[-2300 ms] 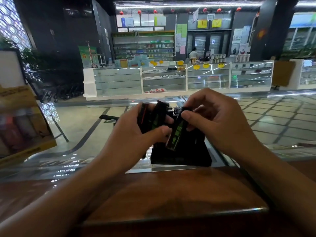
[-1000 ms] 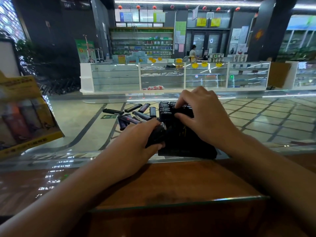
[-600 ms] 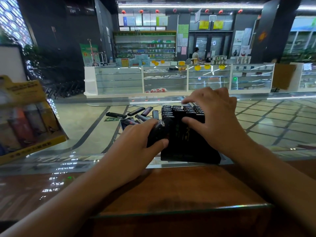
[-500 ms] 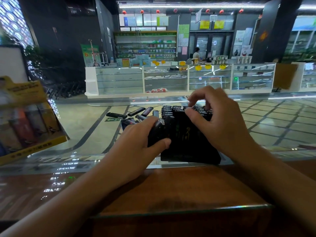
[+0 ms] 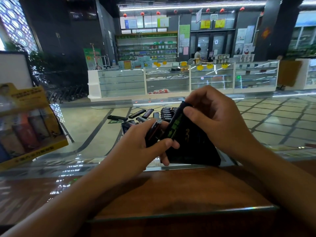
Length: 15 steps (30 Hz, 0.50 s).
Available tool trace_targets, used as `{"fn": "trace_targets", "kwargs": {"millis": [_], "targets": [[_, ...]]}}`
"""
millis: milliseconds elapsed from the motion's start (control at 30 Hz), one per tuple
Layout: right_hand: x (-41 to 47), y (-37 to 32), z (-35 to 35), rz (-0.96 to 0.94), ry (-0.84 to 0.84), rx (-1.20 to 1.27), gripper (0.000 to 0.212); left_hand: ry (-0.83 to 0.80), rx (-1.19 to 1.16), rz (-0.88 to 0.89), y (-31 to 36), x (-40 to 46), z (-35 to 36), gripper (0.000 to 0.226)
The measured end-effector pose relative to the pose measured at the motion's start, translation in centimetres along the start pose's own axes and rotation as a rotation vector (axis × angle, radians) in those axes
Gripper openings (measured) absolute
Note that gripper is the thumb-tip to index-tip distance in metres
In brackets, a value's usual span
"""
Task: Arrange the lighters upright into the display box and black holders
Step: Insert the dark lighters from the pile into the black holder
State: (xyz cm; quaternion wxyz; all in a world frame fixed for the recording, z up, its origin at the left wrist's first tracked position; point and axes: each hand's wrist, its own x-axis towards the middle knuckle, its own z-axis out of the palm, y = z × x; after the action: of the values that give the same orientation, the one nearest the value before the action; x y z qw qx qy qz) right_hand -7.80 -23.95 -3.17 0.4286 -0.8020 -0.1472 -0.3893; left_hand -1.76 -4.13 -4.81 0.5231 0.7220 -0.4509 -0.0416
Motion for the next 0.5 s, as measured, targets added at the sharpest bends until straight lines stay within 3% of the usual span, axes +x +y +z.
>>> {"fn": "trace_targets", "kwargs": {"millis": [200, 300, 400, 500], "targets": [[0.0, 0.3, -0.1, -0.051, -0.056, -0.064, 0.020, -0.011, 0.047, 0.006, -0.3, 0.0, 0.0, 0.008], [0.2, 0.4, -0.5, -0.047, -0.003, -0.068, 0.023, 0.031, 0.100, 0.001, -0.4, 0.0, -0.2, 0.009], [0.6, 0.8, -1.0, -0.020, 0.067, -0.141, 0.021, 0.123, 0.281, 0.012, -1.0, 0.1, -0.9, 0.009], [0.6, 1.1, -1.0, -0.035, 0.023, -0.301, 0.019, 0.079, 0.529, -0.006, -1.4, 0.0, -1.2, 0.011]]}}
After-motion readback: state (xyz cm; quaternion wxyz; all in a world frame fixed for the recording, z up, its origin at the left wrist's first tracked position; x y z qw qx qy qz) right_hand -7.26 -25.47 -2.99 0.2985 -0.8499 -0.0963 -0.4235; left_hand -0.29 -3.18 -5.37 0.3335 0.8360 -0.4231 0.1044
